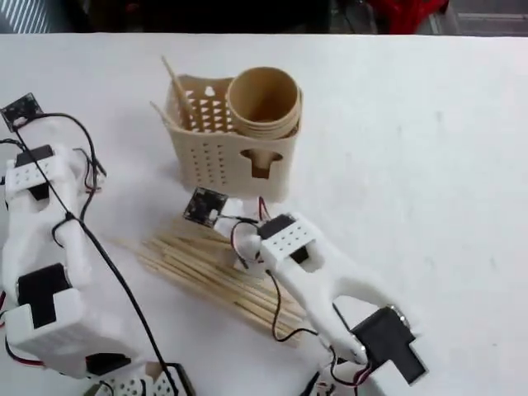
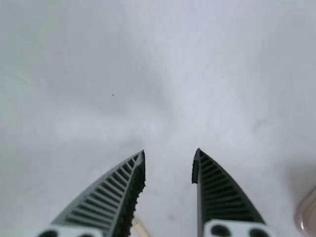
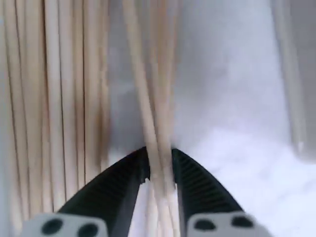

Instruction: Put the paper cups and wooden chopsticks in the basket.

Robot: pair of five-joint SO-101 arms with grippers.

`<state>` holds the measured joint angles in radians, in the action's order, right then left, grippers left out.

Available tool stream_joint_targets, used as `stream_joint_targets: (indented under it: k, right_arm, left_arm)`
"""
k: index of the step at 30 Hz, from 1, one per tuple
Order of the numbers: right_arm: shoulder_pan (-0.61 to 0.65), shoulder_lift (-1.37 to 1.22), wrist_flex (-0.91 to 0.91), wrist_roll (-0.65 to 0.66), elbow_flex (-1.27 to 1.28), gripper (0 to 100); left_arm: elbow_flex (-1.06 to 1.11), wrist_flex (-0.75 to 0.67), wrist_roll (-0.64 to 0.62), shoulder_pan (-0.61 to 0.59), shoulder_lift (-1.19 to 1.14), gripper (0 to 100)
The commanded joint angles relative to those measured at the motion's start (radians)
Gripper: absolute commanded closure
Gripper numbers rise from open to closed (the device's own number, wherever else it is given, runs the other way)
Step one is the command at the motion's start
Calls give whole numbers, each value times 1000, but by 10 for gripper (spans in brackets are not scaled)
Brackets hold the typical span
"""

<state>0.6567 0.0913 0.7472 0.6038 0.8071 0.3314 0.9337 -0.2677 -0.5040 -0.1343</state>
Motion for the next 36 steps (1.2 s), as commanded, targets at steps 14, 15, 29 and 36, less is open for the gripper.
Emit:
stream_joint_targets:
  k: [14, 15, 29, 36]
  right_arm:
    - [-2, 239, 156, -80, -29, 910]
    - [-2, 229, 160, -80, -29, 878]
    - [-10, 159, 42, -78, -31, 808]
    - [-10, 157, 7, -78, -15, 805]
  left_arm:
    - [-9, -14, -6, -7, 7, 827]
    - [-9, -14, -6, -7, 7, 827]
    - [-9, -14, -6, -7, 7, 827]
    - [-8, -14, -6, -7, 7, 827]
